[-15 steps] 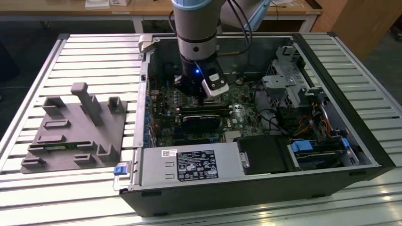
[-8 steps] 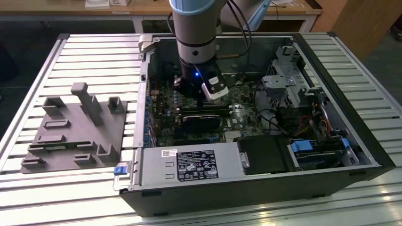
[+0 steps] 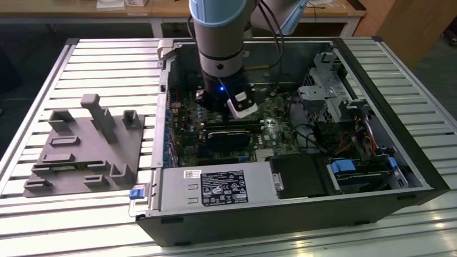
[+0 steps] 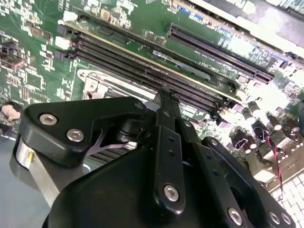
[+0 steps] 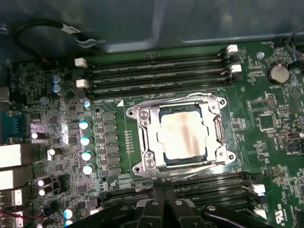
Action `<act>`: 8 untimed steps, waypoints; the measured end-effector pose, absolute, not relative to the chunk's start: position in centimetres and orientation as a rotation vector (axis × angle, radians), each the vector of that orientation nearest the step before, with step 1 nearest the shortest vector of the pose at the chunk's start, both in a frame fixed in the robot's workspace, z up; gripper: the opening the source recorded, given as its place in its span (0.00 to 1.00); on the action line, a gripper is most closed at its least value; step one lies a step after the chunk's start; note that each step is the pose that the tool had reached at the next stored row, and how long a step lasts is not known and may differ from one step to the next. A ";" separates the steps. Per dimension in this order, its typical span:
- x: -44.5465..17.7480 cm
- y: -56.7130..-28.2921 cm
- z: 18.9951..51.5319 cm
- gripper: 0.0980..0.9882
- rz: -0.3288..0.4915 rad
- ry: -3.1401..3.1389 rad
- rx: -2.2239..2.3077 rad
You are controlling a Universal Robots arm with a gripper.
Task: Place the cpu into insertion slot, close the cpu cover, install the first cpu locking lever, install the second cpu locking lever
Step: 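Install the second cpu locking lever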
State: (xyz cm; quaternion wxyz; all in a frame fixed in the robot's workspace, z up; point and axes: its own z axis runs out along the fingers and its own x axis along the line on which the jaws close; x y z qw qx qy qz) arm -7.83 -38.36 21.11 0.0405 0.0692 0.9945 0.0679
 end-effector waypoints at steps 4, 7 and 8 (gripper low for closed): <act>-8.2 -38.4 20.9 0.01 0.233 3.047 0.199; -8.4 -38.6 20.7 0.01 0.249 3.047 0.191; -8.5 -38.7 20.7 0.01 0.254 3.047 0.189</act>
